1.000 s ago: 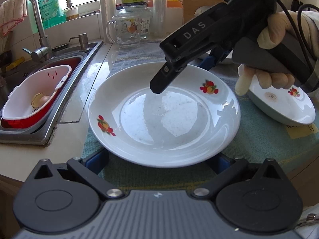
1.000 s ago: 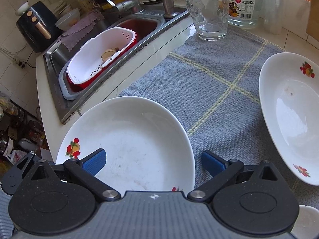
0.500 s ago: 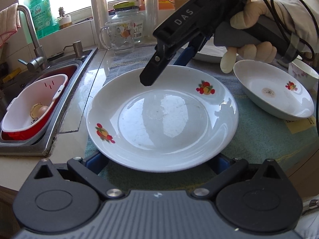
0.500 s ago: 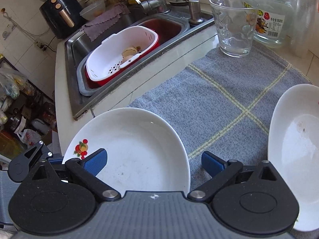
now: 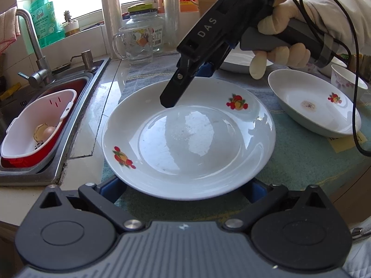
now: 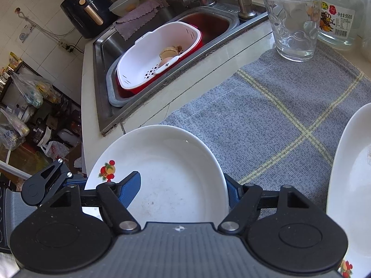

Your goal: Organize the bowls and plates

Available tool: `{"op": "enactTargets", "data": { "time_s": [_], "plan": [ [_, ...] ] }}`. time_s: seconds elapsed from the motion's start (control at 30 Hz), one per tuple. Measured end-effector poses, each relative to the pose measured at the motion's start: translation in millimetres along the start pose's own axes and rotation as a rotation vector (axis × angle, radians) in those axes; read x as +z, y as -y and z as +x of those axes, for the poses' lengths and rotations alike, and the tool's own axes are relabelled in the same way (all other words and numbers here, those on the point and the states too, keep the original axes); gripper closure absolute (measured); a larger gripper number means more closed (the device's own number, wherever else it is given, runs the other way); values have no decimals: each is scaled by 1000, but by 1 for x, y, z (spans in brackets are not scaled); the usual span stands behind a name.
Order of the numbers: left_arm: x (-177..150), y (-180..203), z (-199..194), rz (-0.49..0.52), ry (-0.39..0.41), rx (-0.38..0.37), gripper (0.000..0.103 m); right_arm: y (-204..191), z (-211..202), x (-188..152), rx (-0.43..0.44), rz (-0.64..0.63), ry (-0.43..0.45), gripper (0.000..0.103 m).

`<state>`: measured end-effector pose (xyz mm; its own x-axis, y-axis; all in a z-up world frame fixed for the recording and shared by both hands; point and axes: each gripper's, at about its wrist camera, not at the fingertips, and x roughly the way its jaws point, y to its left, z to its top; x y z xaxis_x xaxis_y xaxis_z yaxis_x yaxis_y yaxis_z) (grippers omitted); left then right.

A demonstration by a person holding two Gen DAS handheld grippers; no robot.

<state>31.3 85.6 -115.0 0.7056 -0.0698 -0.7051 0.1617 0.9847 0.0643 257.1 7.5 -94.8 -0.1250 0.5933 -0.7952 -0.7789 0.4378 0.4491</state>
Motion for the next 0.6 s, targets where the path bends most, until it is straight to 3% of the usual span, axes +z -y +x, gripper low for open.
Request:
{"op": "enactTargets", "data": {
  "time_s": [0.3,0.6],
  "plan": [
    [16,-11,-1,19,17,-20,1,3,-16,10,-20,17,56,23],
    [47,-40,24,83,39,-65,1,26,-26,35,-66,65,130,23]
  ]
}}
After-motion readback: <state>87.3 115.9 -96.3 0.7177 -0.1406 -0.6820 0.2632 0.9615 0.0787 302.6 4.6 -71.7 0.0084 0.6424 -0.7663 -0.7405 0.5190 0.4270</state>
